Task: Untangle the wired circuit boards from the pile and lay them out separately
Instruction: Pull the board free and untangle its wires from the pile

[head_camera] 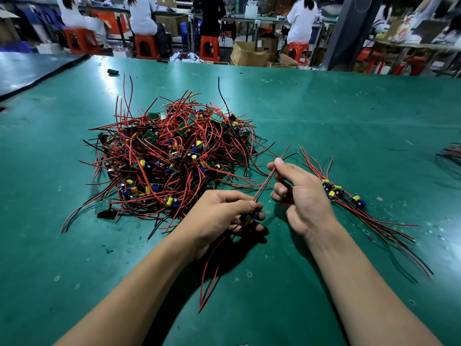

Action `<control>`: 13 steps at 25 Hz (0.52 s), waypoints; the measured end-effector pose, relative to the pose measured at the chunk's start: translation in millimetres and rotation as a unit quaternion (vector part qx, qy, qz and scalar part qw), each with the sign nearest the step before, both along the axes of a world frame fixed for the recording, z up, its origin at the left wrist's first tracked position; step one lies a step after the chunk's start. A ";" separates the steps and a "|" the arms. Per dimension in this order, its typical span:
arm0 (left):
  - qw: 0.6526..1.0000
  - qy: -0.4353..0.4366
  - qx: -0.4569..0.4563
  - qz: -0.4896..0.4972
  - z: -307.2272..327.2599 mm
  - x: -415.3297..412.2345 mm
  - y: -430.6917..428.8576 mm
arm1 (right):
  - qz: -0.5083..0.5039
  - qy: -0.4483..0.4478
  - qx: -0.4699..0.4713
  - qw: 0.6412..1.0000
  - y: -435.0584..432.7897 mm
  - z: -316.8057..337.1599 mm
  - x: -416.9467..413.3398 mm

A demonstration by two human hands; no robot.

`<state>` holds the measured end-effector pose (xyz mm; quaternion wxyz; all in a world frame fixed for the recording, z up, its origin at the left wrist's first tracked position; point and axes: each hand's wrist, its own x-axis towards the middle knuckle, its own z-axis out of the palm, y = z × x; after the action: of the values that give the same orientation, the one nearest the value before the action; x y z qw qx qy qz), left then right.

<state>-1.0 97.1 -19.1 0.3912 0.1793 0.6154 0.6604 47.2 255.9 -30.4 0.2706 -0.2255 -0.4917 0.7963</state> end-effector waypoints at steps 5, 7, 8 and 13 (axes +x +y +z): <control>1.000 -0.005 0.002 -0.001 -2.0 -0.3 0.7 | 0.015 -0.032 -0.021 0.999 1.6 2.2 2.8; 1.000 -0.007 0.002 -0.010 -1.7 -1.4 0.8 | 0.008 -0.032 -0.032 0.999 3.0 2.7 2.1; 1.000 -0.011 0.003 -0.018 -1.6 -1.8 0.4 | 0.000 -0.029 -0.034 0.999 3.7 3.1 1.9; 0.997 -0.043 0.019 -0.064 1.4 0.3 -1.5 | -0.016 -0.026 -0.076 0.997 7.4 5.5 2.3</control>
<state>-0.7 95.6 -17.7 0.4550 0.1970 0.5729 0.6527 49.6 263.3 -25.0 0.2524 -0.2740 -0.4329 0.8209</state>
